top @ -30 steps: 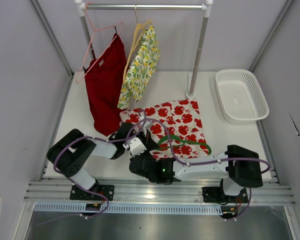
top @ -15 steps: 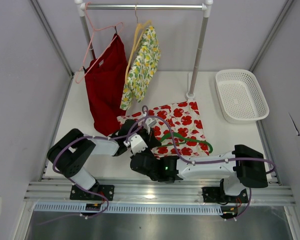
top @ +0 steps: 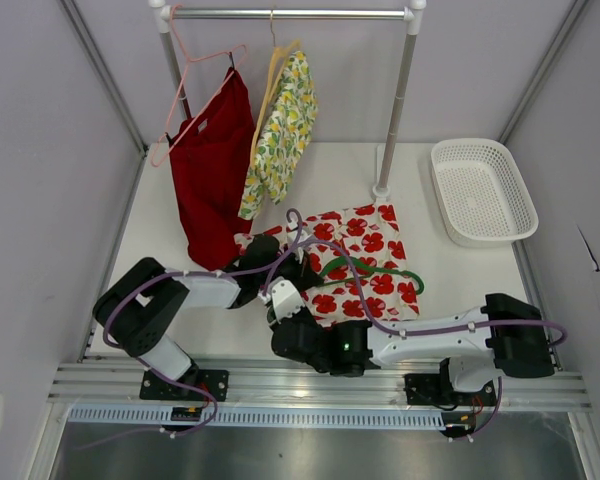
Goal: Place the skirt on the hanger
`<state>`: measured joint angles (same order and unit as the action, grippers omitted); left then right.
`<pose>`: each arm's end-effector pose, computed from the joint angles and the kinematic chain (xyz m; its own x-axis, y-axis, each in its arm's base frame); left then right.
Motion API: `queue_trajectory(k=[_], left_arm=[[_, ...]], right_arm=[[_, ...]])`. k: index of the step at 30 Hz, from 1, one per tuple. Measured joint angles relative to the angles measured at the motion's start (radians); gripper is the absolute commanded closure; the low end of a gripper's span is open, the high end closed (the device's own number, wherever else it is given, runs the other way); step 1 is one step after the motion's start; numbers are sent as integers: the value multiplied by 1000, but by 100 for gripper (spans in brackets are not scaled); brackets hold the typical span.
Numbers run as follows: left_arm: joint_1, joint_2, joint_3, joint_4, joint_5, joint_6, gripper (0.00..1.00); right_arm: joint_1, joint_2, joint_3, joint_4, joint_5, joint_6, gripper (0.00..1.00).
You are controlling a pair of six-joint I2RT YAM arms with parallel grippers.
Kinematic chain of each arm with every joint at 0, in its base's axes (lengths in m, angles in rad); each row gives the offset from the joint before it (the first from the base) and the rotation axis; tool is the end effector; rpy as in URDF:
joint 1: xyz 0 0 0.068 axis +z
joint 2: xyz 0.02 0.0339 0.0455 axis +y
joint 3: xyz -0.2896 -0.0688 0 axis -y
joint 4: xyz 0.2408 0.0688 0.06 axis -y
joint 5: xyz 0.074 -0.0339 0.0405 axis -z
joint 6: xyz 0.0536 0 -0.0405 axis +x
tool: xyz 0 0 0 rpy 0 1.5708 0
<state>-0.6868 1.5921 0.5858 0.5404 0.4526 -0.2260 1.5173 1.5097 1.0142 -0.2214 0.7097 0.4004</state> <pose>0.2286 -0.2178 0.1768 -0.5340 0.1773 -0.8267 0.7723 0.5001 -0.3917 0.0525 0.3268 0.2655 -0.3174 -0.3972 -0.8611 -0.6597 0.7448 -0.1004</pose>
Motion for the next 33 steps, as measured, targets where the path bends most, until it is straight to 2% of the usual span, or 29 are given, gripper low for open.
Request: queue_trajectory(k=[9, 21, 33], left_arm=[[0, -62, 0, -51, -64, 18, 100], [-1, -63, 0, -76, -95, 18, 100], [-9, -119, -2, -124, -119, 18, 100]], right_arm=[[35, -85, -90, -40, -19, 73, 91], [108, -216, -182, -122, -26, 185, 91], [145, -217, -251, -151, -38, 267, 91]])
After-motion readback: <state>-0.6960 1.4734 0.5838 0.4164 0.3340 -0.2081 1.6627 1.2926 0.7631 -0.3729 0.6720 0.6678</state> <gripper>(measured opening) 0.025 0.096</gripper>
